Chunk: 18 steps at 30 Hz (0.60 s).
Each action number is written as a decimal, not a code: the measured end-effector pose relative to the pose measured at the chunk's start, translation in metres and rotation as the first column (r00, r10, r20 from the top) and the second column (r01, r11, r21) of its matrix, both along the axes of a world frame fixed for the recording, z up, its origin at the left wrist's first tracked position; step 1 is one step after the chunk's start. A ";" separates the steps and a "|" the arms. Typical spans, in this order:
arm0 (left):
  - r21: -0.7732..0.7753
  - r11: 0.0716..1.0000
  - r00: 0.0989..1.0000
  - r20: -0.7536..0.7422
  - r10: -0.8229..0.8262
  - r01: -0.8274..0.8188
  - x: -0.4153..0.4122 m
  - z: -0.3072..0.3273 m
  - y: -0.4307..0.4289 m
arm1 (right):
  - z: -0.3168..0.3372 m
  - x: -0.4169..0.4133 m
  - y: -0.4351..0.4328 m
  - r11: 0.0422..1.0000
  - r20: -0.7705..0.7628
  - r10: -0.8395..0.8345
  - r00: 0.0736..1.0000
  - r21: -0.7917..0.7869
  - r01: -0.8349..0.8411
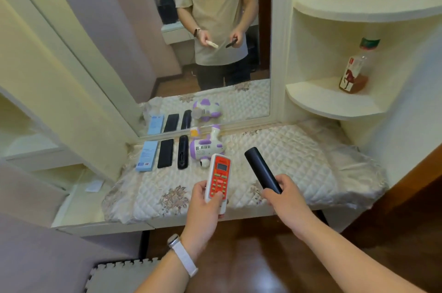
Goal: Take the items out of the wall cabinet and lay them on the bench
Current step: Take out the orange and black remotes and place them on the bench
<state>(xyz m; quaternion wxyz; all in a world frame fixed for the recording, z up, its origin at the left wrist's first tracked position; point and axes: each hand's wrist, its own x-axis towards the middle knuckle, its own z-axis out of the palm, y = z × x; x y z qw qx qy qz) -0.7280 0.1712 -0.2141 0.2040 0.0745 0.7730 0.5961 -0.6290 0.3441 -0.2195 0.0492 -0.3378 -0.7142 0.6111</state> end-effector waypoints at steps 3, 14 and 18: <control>-0.033 0.999 1.000 0.003 -0.006 0.006 -0.017 -0.006 0.025 | -0.007 -0.007 0.023 1.000 0.014 -0.014 1.000 -0.009 0.014; -0.130 0.990 0.996 0.080 -0.035 0.046 -0.097 -0.073 0.097 | -0.053 -0.072 0.087 0.988 0.155 -0.111 0.982 -0.094 0.126; -0.163 0.985 0.990 0.135 -0.037 0.059 -0.136 -0.105 0.118 | -0.063 -0.110 0.111 0.984 0.223 -0.123 0.967 -0.100 0.148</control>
